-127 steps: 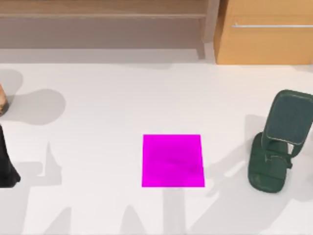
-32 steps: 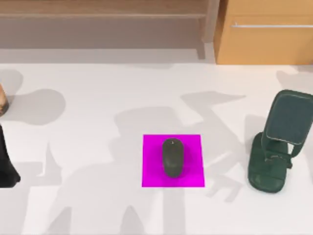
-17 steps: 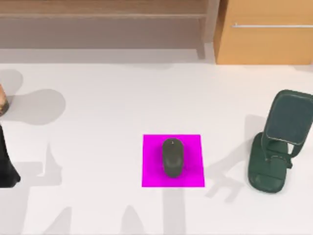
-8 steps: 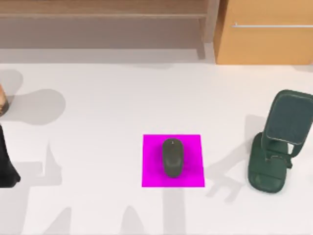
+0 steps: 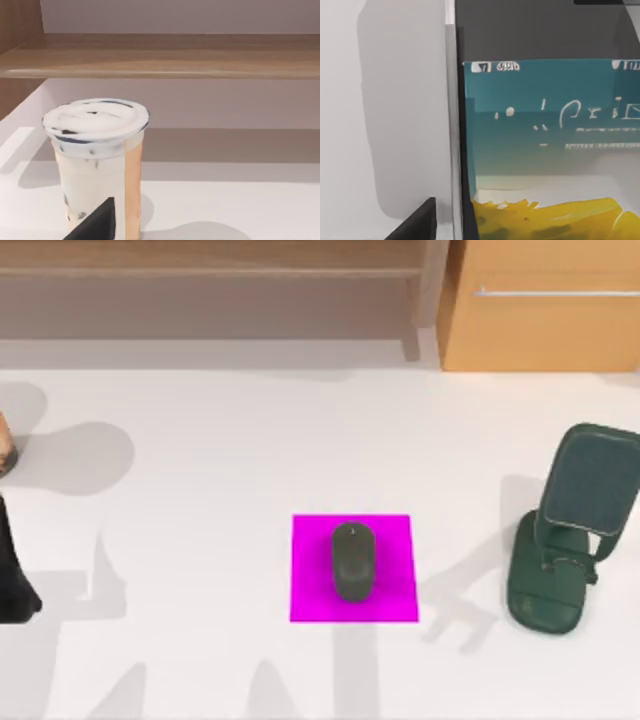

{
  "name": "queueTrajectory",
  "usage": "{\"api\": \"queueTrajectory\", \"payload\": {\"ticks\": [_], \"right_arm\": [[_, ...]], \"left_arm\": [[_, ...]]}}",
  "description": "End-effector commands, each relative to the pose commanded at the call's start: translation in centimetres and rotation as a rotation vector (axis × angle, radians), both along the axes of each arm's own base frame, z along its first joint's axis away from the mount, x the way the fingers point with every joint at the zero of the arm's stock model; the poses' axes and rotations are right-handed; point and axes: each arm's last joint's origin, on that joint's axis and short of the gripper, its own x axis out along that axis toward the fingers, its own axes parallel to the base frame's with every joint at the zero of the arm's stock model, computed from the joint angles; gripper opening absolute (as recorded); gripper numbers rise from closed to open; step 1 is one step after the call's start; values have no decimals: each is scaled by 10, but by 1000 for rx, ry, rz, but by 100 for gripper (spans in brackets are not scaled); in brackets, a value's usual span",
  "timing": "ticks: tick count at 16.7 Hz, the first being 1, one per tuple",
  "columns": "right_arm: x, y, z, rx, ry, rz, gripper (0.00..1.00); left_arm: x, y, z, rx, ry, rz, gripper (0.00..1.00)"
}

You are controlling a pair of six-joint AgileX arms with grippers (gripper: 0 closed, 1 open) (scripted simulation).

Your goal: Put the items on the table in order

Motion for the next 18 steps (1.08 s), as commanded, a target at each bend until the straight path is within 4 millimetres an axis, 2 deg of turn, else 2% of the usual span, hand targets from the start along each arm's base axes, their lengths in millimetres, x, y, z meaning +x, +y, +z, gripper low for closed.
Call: {"api": "queueTrajectory", "payload": {"ticks": [2,15,18], "right_arm": [[0,0,0,0,0,0,100],[0,0,0,0,0,0,2],[0,0,0,0,0,0,0]], "left_arm": [[0,0,0,0,0,0,100],[0,0,0,0,0,0,100],[0,0,0,0,0,0,100]]}}
